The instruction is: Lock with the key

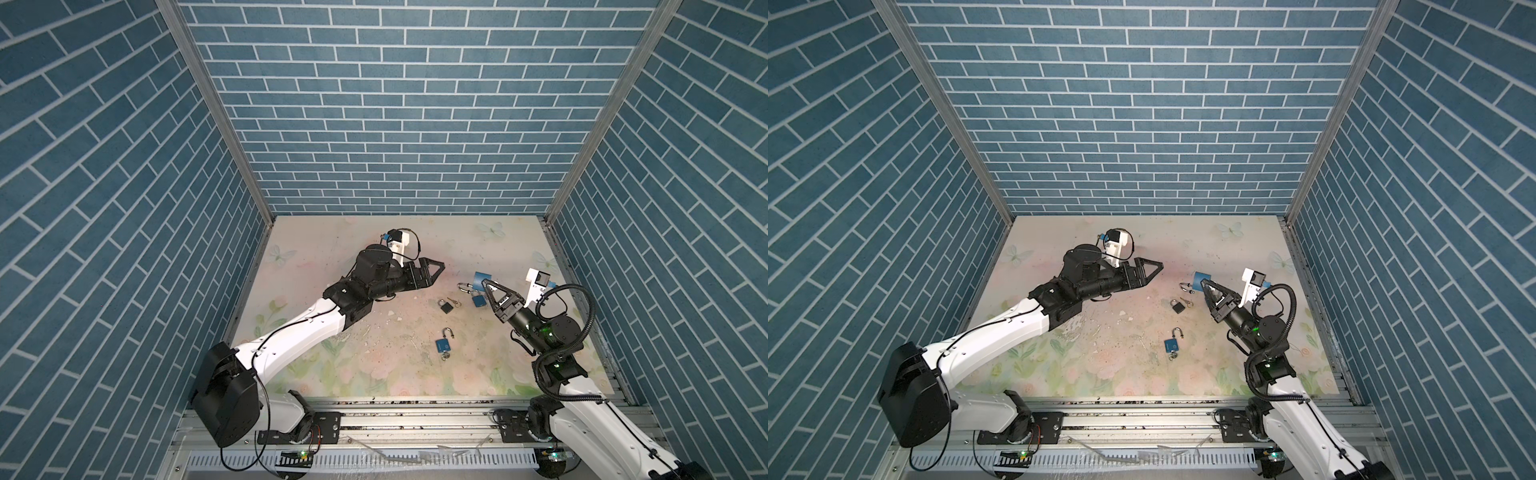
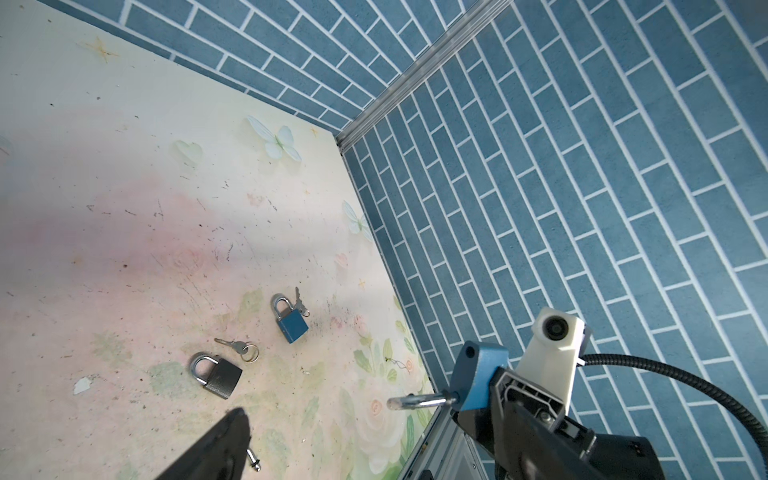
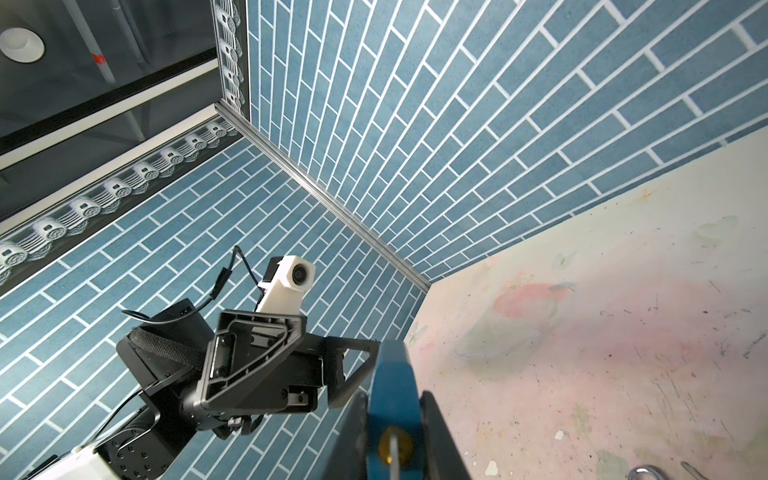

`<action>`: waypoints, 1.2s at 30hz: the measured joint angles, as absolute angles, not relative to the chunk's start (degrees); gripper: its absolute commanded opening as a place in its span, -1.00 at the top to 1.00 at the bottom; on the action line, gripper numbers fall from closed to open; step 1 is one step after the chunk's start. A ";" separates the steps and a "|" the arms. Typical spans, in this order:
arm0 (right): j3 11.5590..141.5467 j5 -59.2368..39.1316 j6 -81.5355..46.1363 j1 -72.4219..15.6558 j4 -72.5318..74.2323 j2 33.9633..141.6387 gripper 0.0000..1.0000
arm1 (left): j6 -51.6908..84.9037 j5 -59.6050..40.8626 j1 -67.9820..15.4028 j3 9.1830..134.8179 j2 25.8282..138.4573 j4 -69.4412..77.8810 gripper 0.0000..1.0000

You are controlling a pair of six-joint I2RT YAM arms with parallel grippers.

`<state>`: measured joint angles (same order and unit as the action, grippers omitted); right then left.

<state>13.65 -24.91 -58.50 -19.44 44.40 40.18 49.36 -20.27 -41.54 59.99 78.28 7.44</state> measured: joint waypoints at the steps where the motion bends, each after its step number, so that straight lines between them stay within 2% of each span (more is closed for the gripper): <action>1: 13.65 -24.99 -58.50 -19.44 44.42 40.42 1.00 | 49.93 -20.47 -41.54 59.79 78.28 8.21 -0.92; 8: 13.65 -25.98 -58.76 -19.44 46.19 43.66 1.00 | 55.16 -22.63 -41.65 58.50 81.06 14.44 -0.85; 21: 13.76 -26.85 -59.09 -19.44 48.58 45.32 1.00 | 64.14 -25.15 -43.22 57.82 84.25 19.49 -0.60; 36: 18.11 -28.08 -58.54 -19.44 57.93 57.74 1.00 | 71.42 -25.19 -45.71 57.25 84.77 19.68 -0.57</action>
